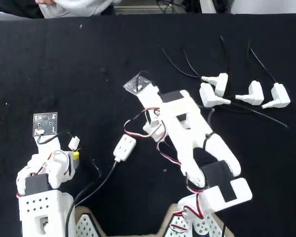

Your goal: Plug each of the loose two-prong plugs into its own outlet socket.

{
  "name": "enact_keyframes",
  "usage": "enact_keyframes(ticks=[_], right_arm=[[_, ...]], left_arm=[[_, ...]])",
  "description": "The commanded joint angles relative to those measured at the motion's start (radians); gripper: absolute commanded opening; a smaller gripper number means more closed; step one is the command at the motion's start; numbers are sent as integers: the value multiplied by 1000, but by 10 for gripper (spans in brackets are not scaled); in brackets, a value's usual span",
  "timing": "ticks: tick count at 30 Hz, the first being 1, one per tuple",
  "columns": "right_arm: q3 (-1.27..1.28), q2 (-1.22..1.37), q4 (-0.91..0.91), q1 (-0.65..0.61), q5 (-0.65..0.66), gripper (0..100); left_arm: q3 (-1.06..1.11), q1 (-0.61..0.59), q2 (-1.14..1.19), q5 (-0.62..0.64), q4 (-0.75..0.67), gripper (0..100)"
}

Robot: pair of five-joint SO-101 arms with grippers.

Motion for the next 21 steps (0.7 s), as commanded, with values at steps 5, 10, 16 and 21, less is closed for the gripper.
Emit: enact_keyframes(ticks=[5,10,16,21], right_arm=[[7,8,-91,12,12,104],[12,19,-106,14,12,88],[16,19,-92,14,31,15],[16,19,-64,14,60,28]], left_arm=[[-39,-7,-11,-14,3,230],[-39,-7,-11,-12,3,230],[-39,-7,-11,-12,5,230],[-39,-7,-11,-12,5,230]])
